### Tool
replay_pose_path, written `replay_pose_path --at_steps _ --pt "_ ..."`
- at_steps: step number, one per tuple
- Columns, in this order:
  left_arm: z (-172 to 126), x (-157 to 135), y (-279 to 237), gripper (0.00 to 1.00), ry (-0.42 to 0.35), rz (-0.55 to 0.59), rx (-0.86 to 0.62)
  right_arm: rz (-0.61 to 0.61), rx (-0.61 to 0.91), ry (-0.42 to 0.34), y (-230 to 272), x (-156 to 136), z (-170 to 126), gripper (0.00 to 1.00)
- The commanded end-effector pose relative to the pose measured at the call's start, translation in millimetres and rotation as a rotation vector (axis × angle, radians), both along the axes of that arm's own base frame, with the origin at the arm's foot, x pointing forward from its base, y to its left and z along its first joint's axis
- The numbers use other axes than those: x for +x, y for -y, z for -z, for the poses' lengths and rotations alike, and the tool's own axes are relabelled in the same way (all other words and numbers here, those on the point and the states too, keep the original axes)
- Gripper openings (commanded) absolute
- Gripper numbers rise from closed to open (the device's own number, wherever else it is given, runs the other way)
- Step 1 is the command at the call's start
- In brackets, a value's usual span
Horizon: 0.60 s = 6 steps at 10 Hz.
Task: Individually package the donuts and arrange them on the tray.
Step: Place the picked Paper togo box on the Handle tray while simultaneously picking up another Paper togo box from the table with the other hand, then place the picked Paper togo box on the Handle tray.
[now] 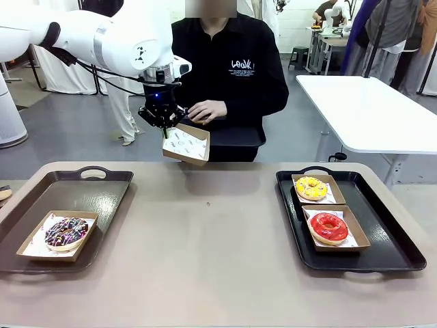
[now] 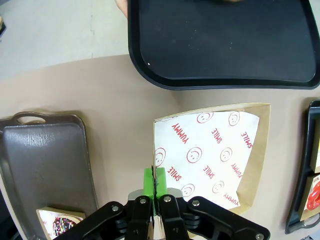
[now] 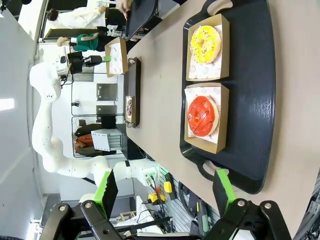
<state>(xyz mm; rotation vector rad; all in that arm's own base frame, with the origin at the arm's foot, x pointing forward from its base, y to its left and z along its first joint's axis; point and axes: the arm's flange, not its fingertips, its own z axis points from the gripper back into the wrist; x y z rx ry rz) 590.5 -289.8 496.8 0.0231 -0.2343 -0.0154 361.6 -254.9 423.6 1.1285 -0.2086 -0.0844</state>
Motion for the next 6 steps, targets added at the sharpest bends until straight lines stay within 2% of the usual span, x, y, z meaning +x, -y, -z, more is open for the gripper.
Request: replay_pose_path --at_steps 1,6 --pt "-2.0 -3.3 -2.2 0.0 0.007 0.012 -0.004 0.001 0.004 -0.004 0.5 -0.3 1.4 1.0" --pt "-2.0 -3.3 -2.2 0.0 0.007 0.012 -0.004 0.001 0.004 -0.004 0.5 -0.3 1.4 1.0"
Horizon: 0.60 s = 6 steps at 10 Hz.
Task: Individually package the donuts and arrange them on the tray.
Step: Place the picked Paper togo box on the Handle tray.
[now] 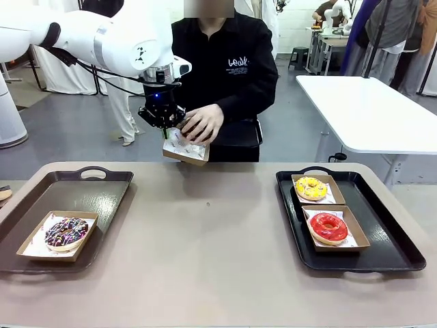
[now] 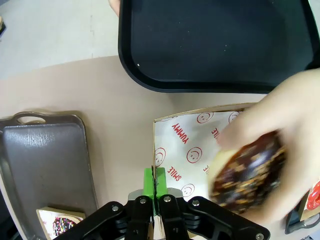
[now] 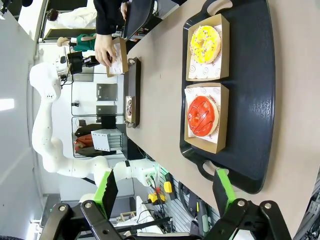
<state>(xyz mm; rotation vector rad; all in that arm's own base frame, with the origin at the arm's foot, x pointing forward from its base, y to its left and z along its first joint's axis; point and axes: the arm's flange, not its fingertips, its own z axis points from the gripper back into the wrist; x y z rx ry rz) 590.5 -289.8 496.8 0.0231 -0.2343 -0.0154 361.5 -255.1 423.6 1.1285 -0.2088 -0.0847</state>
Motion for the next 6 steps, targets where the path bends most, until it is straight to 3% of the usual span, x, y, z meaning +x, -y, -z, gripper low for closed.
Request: replay_pose_path --at_steps 1,6 --pt "-2.0 -3.3 -2.2 0.0 0.007 0.012 -0.004 0.001 0.004 -0.004 0.4 -0.2 1.4 1.0" --pt "-2.0 -3.3 -2.2 0.0 0.007 0.012 -0.004 0.001 0.004 -0.004 0.4 -0.2 1.4 1.0"
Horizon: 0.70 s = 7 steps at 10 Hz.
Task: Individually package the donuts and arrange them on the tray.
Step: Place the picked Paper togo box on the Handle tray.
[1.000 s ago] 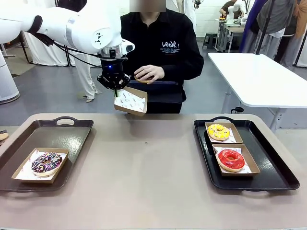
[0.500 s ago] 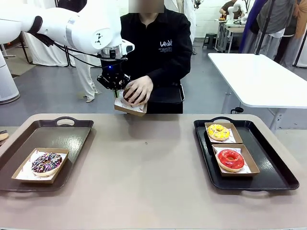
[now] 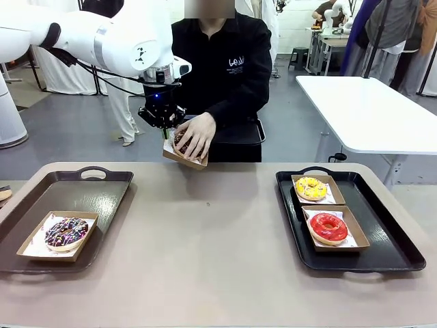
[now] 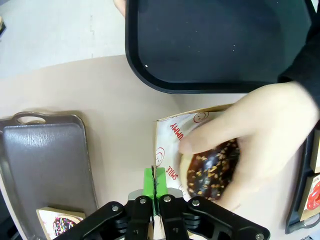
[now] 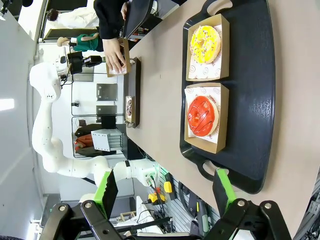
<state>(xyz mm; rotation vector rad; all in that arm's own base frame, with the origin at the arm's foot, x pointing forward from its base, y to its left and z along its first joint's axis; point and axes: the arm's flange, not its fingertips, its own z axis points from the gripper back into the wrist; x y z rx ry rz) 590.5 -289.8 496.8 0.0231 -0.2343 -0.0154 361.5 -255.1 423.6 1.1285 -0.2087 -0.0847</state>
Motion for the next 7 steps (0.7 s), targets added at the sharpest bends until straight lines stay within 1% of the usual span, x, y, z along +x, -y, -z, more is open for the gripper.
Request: replay_pose_path --at_steps 1,6,7 --pt "-2 -3 -2 0.0 0.007 0.012 -0.004 0.001 0.004 -0.004 0 0 1 1.0" --pt "0 0 0 0.01 0.0 0.0 0.0 0.001 0.004 -0.004 0 0 1 1.0" --pt "-7 -16 -29 0.01 0.004 -0.004 -0.048 0.001 0.004 -0.004 0 0 1 1.0"
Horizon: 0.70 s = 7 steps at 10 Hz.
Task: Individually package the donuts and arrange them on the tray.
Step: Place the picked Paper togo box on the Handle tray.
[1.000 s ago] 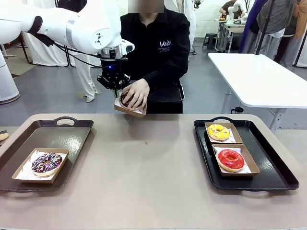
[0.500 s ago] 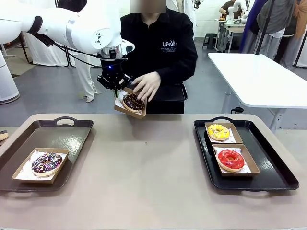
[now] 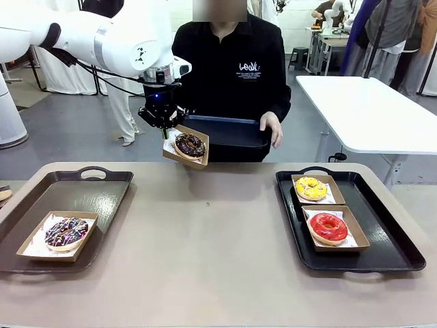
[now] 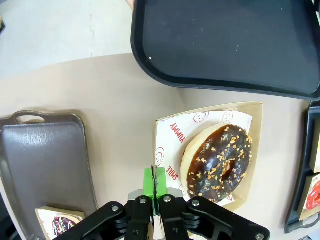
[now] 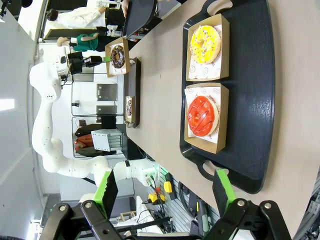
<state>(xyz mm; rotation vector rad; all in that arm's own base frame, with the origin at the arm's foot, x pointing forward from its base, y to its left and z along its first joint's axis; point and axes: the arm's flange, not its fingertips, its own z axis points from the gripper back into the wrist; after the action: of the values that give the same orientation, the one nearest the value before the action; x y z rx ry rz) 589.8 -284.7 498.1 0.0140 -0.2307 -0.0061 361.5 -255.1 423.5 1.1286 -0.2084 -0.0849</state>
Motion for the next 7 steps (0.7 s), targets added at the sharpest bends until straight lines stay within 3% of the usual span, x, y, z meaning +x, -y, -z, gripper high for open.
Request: replay_pose_path --at_steps 1,4,7 --pt "-13 -20 -59 0.01 -0.032 -0.014 -0.119 0.001 0.004 -0.003 0 0 1 1.0" --pt "-14 -70 -147 0.01 -0.09 -0.008 -0.175 0.001 0.004 -0.003 0 0 1 1.0" --pt "1 -104 -218 0.01 -0.092 -0.046 -0.051 0.001 0.004 -0.003 0 0 1 1.0"
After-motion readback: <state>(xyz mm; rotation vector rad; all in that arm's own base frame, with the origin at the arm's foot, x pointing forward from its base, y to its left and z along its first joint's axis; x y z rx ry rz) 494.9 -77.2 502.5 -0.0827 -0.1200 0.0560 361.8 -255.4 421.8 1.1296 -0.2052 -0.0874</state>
